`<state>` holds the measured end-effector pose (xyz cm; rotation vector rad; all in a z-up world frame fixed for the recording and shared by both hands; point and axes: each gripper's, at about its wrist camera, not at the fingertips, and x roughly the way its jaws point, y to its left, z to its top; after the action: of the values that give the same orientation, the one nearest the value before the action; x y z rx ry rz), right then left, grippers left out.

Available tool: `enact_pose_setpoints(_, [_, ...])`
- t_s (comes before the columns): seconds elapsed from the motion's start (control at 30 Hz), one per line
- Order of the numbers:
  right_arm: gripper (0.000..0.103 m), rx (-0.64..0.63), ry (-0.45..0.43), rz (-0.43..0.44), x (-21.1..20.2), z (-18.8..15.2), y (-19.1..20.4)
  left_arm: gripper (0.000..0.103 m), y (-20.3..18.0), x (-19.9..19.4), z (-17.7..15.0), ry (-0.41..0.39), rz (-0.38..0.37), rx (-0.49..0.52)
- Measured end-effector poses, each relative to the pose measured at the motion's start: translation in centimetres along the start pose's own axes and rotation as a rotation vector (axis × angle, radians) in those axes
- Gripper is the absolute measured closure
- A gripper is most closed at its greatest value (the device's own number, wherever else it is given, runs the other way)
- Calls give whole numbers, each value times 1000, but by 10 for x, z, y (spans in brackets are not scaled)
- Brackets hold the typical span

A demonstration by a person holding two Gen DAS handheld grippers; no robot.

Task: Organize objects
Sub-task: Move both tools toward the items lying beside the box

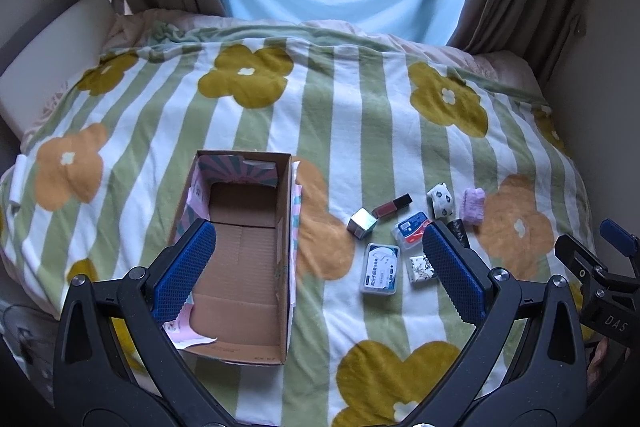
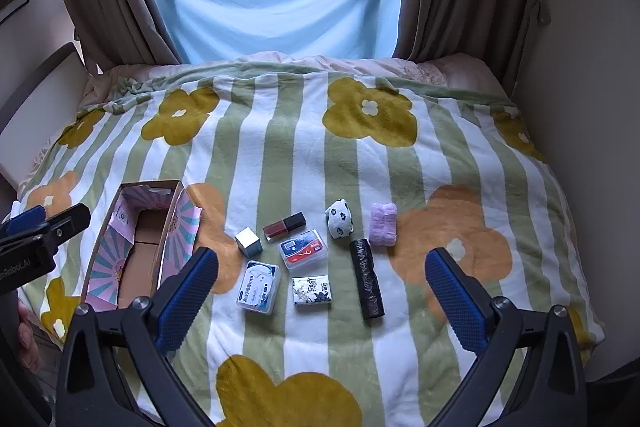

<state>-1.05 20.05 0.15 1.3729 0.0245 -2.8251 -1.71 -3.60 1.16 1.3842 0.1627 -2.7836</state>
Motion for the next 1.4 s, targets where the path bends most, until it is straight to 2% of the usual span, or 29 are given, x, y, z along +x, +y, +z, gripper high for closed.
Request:
enact_pose_setpoints(0.1, [1, 2, 0, -9, 1, 0, 1, 0, 0, 0, -1, -1, -17, -6])
enact_pose_setpoints(0.5, [1, 11, 2, 12, 2, -1, -1, 0, -4, -2, 2, -16, 14, 26])
enact_pose_setpoints(0.8, [1, -15, 5, 13, 2, -1, 3, 1, -5, -1, -1, -1, -32, 21])
enact_pose_setpoints(1.4, [1, -16, -3, 18, -1, -3, 3, 1, 0, 0, -4, 12, -11, 11])
